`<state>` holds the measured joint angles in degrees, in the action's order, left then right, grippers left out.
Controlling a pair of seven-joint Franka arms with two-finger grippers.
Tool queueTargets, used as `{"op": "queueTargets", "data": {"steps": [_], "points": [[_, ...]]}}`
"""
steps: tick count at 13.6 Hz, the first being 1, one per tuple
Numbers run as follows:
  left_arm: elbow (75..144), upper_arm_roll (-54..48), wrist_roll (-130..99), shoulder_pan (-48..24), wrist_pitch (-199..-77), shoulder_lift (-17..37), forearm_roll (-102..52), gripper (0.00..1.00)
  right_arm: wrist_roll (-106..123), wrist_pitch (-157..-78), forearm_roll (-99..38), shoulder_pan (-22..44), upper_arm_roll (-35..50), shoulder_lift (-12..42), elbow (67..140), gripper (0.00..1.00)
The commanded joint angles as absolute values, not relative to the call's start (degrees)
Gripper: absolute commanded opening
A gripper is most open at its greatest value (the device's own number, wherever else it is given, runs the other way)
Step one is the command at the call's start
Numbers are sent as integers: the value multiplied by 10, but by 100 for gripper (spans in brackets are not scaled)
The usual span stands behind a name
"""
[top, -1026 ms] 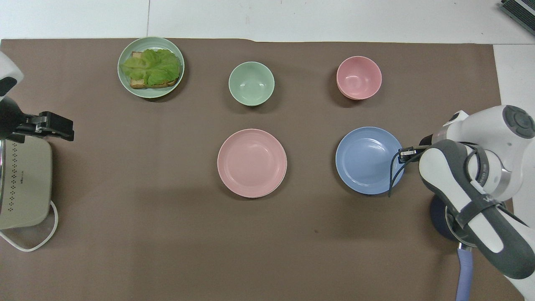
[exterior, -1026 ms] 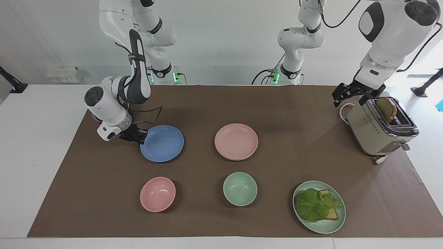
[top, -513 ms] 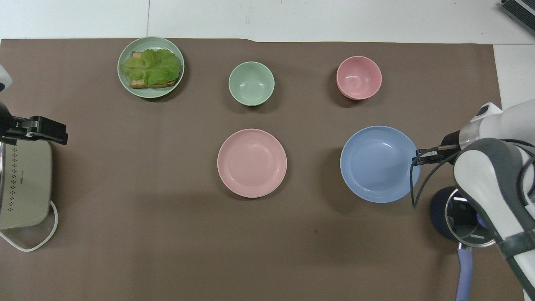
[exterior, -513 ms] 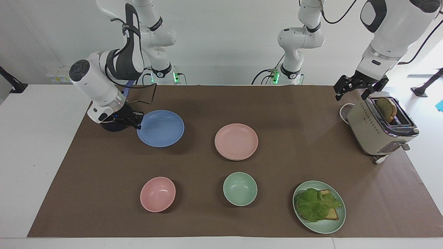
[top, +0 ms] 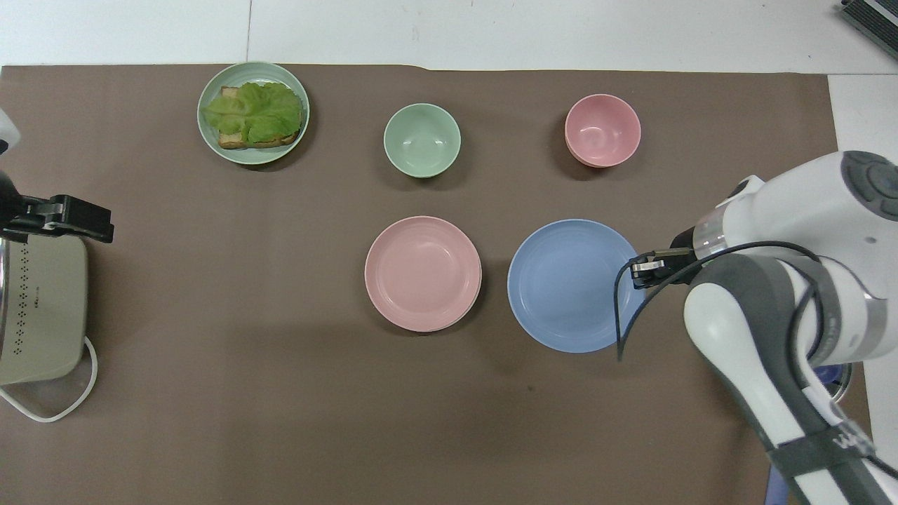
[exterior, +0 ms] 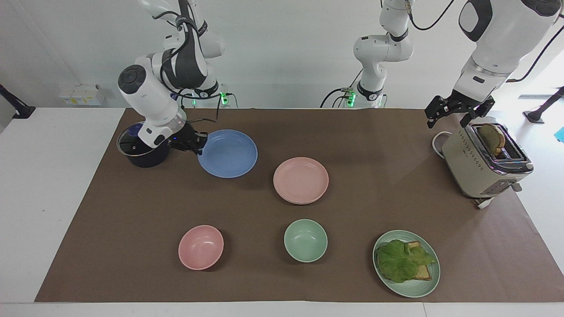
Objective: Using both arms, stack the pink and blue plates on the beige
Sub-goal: 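Carry the blue plate over the pink plate with the right gripper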
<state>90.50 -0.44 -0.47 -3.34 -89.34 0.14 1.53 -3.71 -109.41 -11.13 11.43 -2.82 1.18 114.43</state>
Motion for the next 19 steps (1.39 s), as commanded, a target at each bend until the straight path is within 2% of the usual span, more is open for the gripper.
{"op": "queueTargets", "data": {"steps": [1, 7, 12, 19], "points": [[906, -5, 2, -32, -888, -3, 21, 100, -131, -1124, -121, 166, -28, 12, 1144, 0], [906, -4, 2, -32, -888, -3, 21, 100, -303, -1210, -129, 284, -26, 49, 1144, 0], [906, -5, 2, -32, -888, -3, 21, 100, -298, -1246, -167, 312, -25, 79, 1149, 0], [906, -5, 2, -32, -888, -3, 21, 100, -245, -1277, -172, 316, -24, 111, 1165, 0]]}}
